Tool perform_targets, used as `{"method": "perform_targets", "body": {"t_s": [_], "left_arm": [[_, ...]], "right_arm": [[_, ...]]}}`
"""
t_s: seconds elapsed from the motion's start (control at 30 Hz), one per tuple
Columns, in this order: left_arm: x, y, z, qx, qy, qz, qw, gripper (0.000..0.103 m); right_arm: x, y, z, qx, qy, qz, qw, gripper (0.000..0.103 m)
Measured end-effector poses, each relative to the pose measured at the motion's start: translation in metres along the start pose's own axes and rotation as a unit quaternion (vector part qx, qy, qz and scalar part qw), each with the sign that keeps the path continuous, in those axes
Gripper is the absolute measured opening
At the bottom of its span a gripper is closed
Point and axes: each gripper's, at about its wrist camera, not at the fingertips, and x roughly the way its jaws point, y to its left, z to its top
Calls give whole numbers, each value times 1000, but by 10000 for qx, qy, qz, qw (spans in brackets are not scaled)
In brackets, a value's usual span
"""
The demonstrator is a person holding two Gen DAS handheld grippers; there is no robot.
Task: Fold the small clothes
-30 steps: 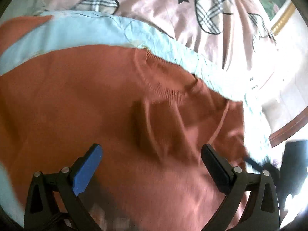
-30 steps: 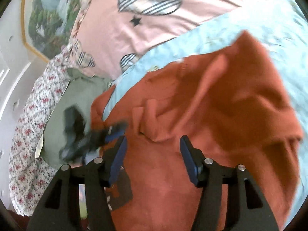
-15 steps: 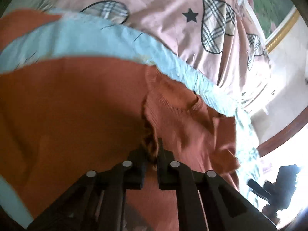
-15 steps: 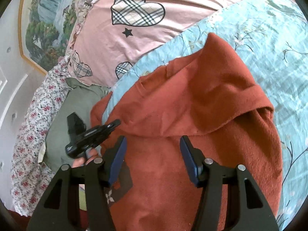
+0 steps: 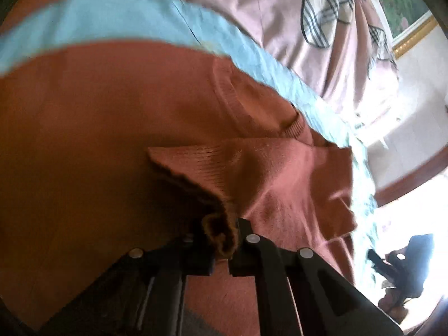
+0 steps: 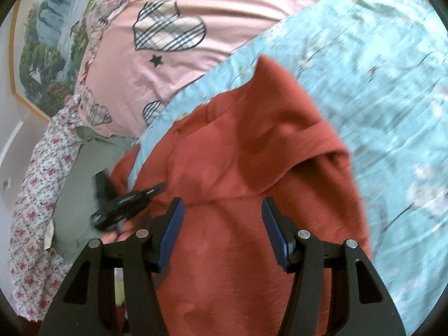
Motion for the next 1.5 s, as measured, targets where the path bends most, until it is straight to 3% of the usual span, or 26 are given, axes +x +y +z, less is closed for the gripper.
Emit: {"method": "perform_targets", "body": {"t_s": [0.03,0.1,0.17,0.23,0.37,0.53,0.57,0.63,0.67,0.73,0.8,0.9,1.0,1.07,1.1,1.17,1.23,1.3,1.4,1.47,1.5], "left_arm": [[-11,1,-3,11,-161,-14,9999,4],[-32,17,-8,-164,-415,150,9989,4],[-41,35,-13,-315,-462,330,9979,4],[-48,41,-15,-422,-496,232,9976,4],[-73,51,-12,-598,-898,325,9936,4],[-67,61,-15,-767,-733,343,9938,4],[-64,61,-17,-741,-675,383,9942,4],[-62,62,-23,-699,-632,414,9947,5],[-60,59,-24,-687,-623,412,9948,4],[-60,52,-24,-647,-627,374,9952,5],[-57,41,-23,-499,-593,130,9969,5],[-41,22,-23,-180,-521,359,9978,5],[-26,21,-20,-214,-417,442,9979,5],[-25,26,-19,-297,-388,390,9980,5],[-27,27,-19,-299,-394,348,9982,5],[-29,28,-21,-229,-399,354,9983,5],[-28,28,-22,-204,-351,419,9983,5],[-31,28,-23,-159,-354,517,9979,5],[-43,36,-32,-78,-323,730,9968,8],[-58,43,-37,-27,-316,923,9952,10],[-67,45,-38,-14,-381,1018,9941,9]], "right_arm": [[-4,-4,6,-38,-96,-162,9998,72],[-4,-11,16,-146,-206,-413,9988,76],[8,-19,31,-248,-180,-659,9974,76],[25,-26,45,-278,-50,-745,9968,76],[63,-32,68,-465,183,-969,9940,76],[102,-40,80,-525,443,-1059,9920,75],[109,-41,81,-539,517,-1058,9916,72],[121,-44,82,-582,653,-1056,9906,12],[121,-48,85,-449,753,-919,9919,12],[99,-54,96,-266,418,-799,9956,11],[83,-57,104,-357,209,-952,9946,11],[87,-63,103,-513,356,-1262,9900,11],[95,-65,97,-650,447,-1668,9828,14],[82,-50,94,-837,140,-2137,9732,21],[72,-41,89,-933,-56,-2179,9715,21],[65,-19,77,-1195,-141,-1770,9768,24],[80,-10,62,-1397,301,-1526,9779,30],[95,-21,54,-1366,649,-1815,9717,28],[82,-40,57,-852,441,-1646,9817,29],[68,-32,55,-749,333,-1667,9826,33],[59,-25,52,-744,237,-1579,9844,41]]}}
